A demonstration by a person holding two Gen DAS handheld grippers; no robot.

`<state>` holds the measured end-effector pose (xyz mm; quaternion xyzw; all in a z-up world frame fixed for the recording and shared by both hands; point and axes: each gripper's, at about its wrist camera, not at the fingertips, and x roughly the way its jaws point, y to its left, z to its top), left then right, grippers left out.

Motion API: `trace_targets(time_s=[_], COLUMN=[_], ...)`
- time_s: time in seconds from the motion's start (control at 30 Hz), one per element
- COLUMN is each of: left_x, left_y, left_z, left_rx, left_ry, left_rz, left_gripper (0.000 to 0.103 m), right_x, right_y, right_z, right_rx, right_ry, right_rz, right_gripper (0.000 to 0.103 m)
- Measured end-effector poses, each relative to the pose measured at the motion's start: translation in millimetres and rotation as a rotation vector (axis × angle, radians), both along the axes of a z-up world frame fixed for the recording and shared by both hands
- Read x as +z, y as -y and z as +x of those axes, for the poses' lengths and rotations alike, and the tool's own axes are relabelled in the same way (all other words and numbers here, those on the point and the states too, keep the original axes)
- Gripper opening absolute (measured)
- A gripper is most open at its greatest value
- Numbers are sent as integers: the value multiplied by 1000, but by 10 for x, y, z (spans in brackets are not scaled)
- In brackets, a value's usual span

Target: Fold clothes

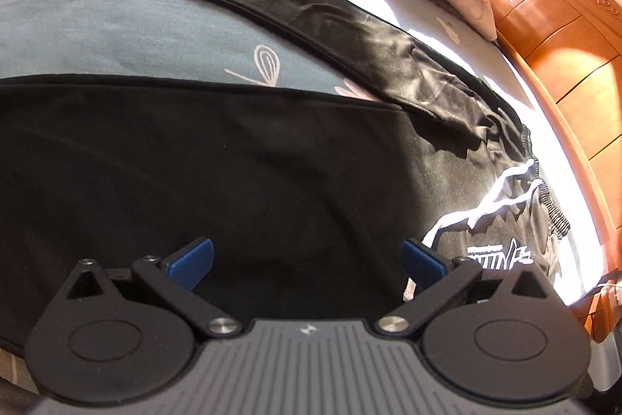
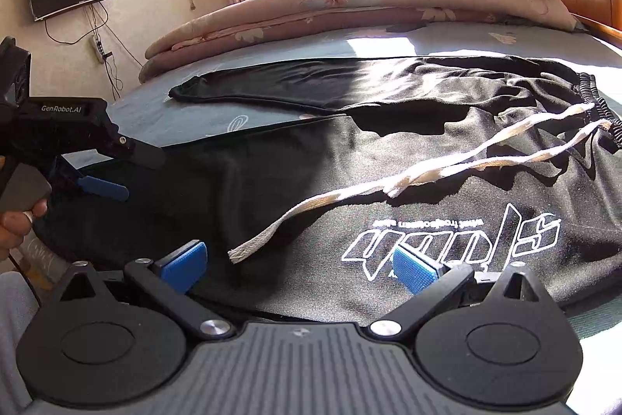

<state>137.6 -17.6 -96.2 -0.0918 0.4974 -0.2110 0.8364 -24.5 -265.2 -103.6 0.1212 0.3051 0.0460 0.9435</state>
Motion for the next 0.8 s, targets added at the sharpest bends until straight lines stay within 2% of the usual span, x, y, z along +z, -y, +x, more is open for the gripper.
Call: trace_targets(time_s=[0.07,0.1,0.2,0.3,0.4,0.5,0.7,0.8], left_x=[-102,-125,-115,-57,-45,-127,-137,-162], left_y=[-41,-72,-141,-168,-140,-100,-65,-107], left_z=[-108,-177,-356,-482,-530,-522,-645,-699], left_rx=[22,29,42,55,53,68,52,39], left_ry=[-14,5,14,36,97,95,151,168], left_rz=[11,5,-16,-3,26,48,72,61], left_gripper=[102,102,102,102,102,102,102,102], right_x=[-2,0,7,-1,-25,-50,-87,-93], right_y=[37,56,114,153,144,129,169,198], right_z=[-34,-48,-92,-85,-31,6,5,21], right_rx=[-9,-15,-34,-49,-62,-75,-110,-128], right_ry=[3,7,20,18,1,-12,-27,-25], right_rz=[2,6,19,45,40,15,12,28], right_gripper=[103,103,103,103,103,103,103,103])
